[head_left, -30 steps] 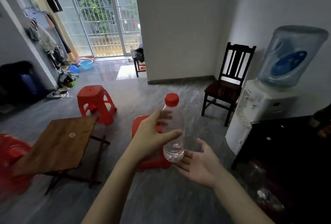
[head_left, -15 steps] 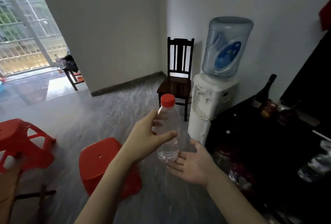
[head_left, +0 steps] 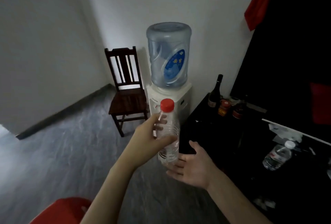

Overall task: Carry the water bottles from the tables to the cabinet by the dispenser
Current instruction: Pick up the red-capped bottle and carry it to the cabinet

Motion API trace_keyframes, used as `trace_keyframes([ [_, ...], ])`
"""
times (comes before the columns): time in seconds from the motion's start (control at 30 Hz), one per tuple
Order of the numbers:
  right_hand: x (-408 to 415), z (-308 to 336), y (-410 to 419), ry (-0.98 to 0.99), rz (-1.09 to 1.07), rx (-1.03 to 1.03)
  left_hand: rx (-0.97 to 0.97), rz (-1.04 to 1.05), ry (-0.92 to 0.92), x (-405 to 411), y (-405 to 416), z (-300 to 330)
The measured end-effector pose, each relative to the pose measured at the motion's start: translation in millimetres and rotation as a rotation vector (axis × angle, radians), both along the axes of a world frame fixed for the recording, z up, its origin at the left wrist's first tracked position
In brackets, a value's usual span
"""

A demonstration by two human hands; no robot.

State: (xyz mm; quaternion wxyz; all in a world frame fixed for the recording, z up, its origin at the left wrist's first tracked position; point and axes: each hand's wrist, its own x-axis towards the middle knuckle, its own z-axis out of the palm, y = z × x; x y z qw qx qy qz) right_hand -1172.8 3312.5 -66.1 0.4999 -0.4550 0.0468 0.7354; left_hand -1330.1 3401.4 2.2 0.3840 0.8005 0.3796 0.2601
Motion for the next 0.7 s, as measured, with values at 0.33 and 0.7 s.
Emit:
trace_keyframes([
  [0.33, 27.1, -8.5, 39.8, 0.026, -0.367, -0.007, -0.003, -0.360, -0.021, 73.7, 90.4, -10.6],
  [0.7, 78.1, -18.2, 5.4, 0.068, -0.758, -0.013, -0.074, -0.765, -0.016, 178.1, 88.9, -15.9],
])
